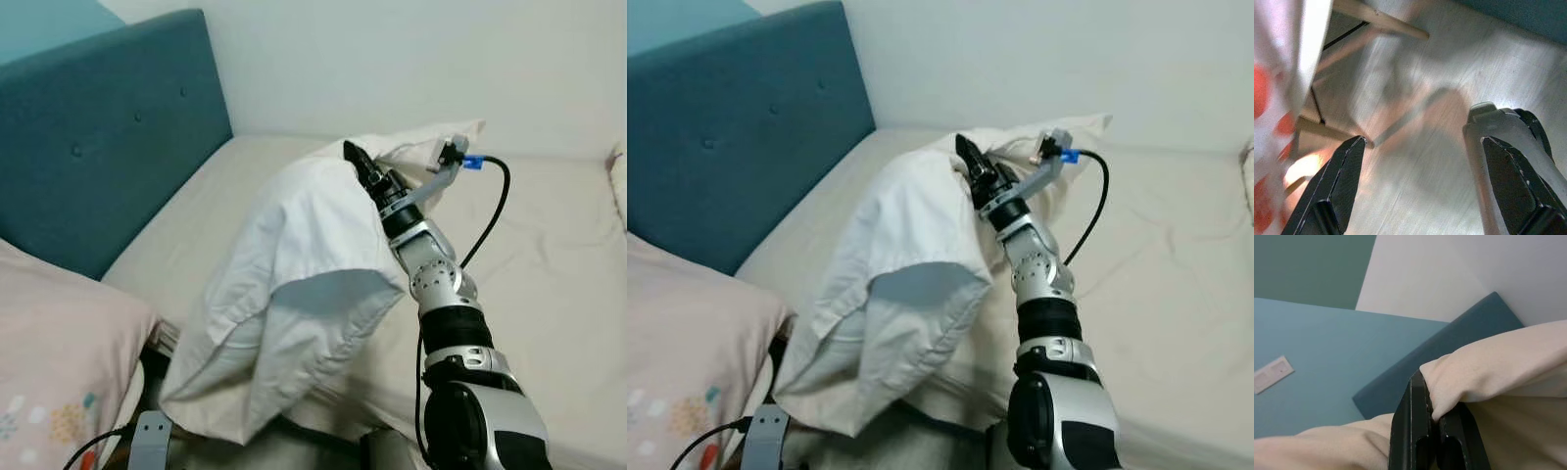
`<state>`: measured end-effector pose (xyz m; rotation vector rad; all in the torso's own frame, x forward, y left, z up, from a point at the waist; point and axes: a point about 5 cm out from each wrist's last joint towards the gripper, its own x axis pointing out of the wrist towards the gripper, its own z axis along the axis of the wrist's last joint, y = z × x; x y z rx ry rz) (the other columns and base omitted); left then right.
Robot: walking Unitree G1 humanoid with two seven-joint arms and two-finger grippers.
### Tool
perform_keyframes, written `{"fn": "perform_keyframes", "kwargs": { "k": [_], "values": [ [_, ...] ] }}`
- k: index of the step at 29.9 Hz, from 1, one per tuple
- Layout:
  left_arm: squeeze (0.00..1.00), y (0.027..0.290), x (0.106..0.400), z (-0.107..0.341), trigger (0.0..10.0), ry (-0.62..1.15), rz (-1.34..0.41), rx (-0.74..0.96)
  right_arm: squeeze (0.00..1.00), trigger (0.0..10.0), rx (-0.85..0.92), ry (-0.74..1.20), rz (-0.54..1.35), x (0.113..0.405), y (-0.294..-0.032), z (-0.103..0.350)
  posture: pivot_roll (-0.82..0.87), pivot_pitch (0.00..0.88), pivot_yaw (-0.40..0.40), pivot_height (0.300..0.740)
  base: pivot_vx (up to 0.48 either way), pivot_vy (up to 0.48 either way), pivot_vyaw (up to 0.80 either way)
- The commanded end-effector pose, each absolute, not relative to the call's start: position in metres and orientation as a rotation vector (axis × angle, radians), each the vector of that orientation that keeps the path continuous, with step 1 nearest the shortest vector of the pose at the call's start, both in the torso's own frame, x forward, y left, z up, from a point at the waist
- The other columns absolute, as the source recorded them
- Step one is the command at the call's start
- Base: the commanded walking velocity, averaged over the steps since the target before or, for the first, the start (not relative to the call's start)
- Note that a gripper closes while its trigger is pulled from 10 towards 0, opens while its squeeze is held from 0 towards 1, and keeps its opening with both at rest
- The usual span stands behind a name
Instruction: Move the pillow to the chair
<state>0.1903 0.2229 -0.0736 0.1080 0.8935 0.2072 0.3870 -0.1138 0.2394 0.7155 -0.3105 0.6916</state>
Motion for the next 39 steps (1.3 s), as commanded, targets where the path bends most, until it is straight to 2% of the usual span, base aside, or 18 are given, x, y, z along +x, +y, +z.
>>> {"fn": "perform_keyframes", "kwargs": {
  "k": [1, 11, 24, 33, 38, 39],
  "values": [
    [0.0, 0.226, 0.181, -0.078, 10.0, 0.925, 0.212, 0.122, 0.0, 0.0, 0.7, -0.391, 0.741, 0.385, -0.107, 0.263, -0.1, 0.0, 0.067, 0.635, 0.0, 0.0, 0.0],
    [0.0, 0.223, 0.176, -0.081, 10.0, 0.946, 0.186, 0.137, 0.0, 0.0, 0.7, -0.393, 0.734, 0.383, -0.109, 0.265, -0.11, 0.0, 0.067, 0.678, 0.0, 0.0, 0.0],
    [0.0, 0.222, 0.162, -0.087, 10.0, 0.99, 0.161, 0.148, 0.0, 0.0, 0.697, -0.353, 0.754, 0.381, -0.096, 0.259, -0.1, 0.0, 0.066, 0.74, 0.0, 0.0, 0.0],
    [0.0, 0.219, 0.158, -0.09, 10.0, 1.006, 0.151, 0.152, 0.0, 0.0, 0.687, -0.329, 0.76, 0.38, -0.09, 0.253, -0.1, 0.0, 0.069, 0.74, 0.0, 0.0, 0.0],
    [0.0, 0.219, 0.156, -0.091, 10.0, 1.011, 0.15, 0.152, 0.0, 0.0, 0.623, -0.315, 0.77, 0.379, -0.084, 0.249, -0.1, 0.0, 0.07, 0.74, 0.0, 0.0, 0.0],
    [0.0, 0.219, 0.155, -0.091, 10.0, 1.013, 0.152, 0.147, 0.0, 10.0, 0.562, -0.296, 0.767, 0.378, -0.079, 0.245, -0.1, 0.0, 0.071, 0.74, 0.0, 0.0, 0.0]
  ]
}}
